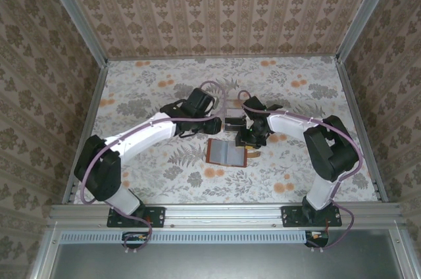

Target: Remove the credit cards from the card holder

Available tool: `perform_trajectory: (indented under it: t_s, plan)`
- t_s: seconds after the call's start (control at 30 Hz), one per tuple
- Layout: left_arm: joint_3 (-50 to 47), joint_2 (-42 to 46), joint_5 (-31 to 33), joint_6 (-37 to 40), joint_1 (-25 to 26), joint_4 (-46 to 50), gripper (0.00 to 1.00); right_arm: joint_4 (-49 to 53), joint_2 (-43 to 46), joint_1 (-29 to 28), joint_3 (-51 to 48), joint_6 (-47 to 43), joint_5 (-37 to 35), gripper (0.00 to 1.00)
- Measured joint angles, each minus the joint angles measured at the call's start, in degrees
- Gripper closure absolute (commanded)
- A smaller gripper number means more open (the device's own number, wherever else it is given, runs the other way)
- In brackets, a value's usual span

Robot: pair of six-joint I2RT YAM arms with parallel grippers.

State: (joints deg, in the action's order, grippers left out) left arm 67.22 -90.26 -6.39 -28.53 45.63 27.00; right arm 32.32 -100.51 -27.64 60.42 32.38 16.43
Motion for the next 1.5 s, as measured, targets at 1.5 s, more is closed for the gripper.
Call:
perform_trajectory:
  t_s: [1.5]
  plan:
    - [-1.9,-12.8,-11.3,-16.6,7.0,-9.3,0.68,-1.9,10.3,6.5,-6.4,2.5,-1.1,0.64]
